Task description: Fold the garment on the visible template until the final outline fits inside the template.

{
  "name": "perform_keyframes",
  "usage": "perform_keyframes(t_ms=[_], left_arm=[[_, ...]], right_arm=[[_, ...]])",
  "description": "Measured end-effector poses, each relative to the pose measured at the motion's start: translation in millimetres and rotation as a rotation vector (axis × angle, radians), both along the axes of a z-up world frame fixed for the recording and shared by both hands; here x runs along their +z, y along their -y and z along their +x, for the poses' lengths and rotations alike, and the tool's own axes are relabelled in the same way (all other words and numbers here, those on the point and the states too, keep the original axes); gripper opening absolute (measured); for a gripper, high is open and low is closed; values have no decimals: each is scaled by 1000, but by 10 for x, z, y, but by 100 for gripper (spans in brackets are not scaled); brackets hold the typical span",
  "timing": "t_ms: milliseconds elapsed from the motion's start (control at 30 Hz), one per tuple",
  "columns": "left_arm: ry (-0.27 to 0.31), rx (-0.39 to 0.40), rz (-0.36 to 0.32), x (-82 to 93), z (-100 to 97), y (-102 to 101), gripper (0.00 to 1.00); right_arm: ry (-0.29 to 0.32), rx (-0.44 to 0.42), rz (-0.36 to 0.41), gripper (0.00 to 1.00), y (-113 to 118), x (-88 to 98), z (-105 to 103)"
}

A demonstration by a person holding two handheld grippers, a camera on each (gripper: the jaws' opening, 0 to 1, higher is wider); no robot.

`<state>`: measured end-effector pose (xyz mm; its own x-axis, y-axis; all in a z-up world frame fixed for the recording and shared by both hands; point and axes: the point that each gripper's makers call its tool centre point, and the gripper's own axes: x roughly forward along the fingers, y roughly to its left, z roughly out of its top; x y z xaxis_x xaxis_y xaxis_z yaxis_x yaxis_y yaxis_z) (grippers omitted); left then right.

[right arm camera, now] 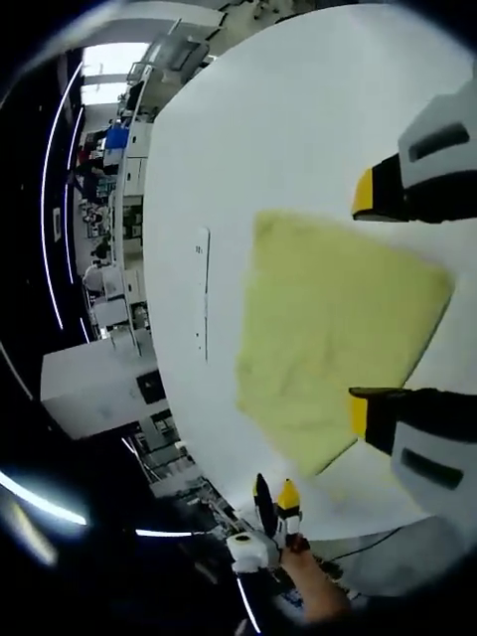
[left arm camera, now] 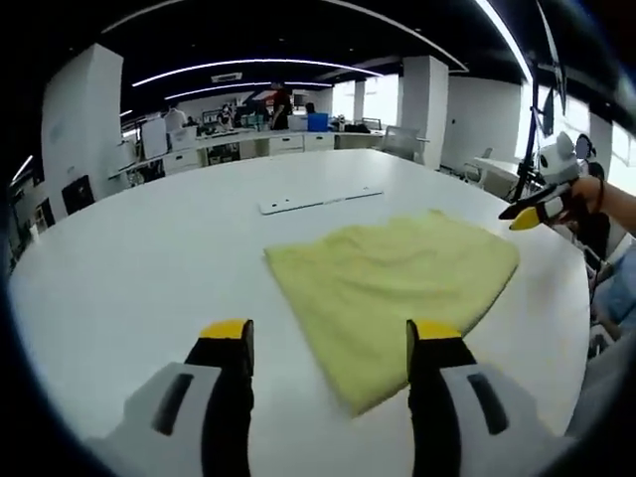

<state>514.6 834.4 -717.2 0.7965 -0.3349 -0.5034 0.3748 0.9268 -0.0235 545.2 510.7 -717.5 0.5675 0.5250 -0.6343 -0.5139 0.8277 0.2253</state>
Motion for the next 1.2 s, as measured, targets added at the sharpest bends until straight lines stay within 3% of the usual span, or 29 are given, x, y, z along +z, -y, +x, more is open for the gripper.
perform_keyframes(t_ms=[167, 433, 667, 733, 900, 1000, 1200], left_arm=[[-28, -23, -14, -92, -124, 48, 55], [-74, -43, 7, -236, -289, 47, 48], [-119, -44, 24, -389, -365, 31, 40], [-126, -38, 29, -415, -376, 23, 36], [-137, -42, 17, -451, -408, 51, 35], [-146, -43, 12, -471, -415, 60, 31], [-163, -52, -6, -491, -422, 96, 15]], right_arm=[[-26, 21, -19, 60, 44, -93, -213], [-33, 38, -28, 53, 105, -179, -380], [-40, 67, -75, 32, 186, -339, -474], [-29, 80, -100, 25, 212, -387, -493], [-28, 68, -117, 21, 269, -459, -492], [-15, 55, -109, 15, 298, -469, -459], [-17, 41, -105, 8, 326, -503, -420]])
